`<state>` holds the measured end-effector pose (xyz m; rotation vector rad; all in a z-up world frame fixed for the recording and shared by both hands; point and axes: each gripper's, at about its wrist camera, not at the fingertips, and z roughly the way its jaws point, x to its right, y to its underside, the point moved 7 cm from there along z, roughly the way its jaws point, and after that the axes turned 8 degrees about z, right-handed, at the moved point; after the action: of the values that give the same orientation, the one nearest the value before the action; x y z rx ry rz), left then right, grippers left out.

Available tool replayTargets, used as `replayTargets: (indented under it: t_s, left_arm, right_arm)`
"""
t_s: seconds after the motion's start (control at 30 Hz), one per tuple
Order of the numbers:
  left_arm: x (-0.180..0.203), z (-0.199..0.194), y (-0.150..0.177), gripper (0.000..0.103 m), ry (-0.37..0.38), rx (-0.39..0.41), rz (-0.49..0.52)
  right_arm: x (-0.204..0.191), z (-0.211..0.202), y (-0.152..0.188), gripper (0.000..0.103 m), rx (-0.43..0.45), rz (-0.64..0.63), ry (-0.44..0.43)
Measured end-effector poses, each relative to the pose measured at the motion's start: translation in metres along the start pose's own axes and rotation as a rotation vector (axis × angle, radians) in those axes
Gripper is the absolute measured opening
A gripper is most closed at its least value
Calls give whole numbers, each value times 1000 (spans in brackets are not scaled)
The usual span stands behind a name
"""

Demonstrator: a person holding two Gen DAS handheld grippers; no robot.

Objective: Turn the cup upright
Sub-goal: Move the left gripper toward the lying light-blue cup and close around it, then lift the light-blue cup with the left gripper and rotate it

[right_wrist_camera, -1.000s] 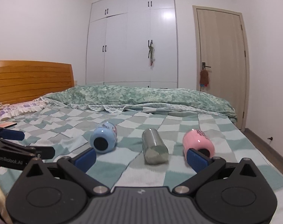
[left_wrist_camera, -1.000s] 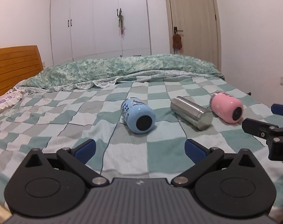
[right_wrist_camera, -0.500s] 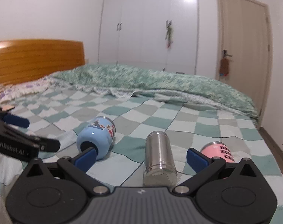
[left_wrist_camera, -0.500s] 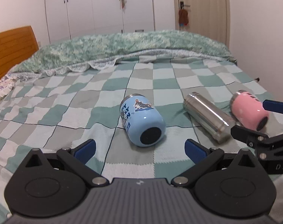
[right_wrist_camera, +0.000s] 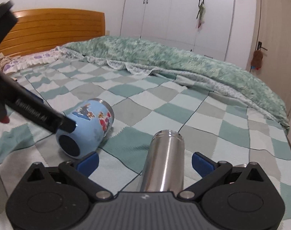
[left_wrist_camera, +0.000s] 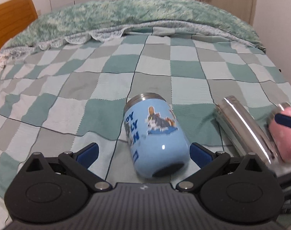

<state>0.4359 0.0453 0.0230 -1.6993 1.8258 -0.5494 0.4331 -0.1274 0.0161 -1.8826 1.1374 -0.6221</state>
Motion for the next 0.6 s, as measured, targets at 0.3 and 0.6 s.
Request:
replayTargets:
  t_s: [0.3, 0.6]
  left_arm:
    - [10, 48, -19, 103, -8, -61, -24]
    - [17, 68, -13, 90, -2, -125, -32]
  right_arm:
    - [7, 39, 7, 103, -46, 13, -30]
    - [7, 46, 12, 103, -58, 1, -30]
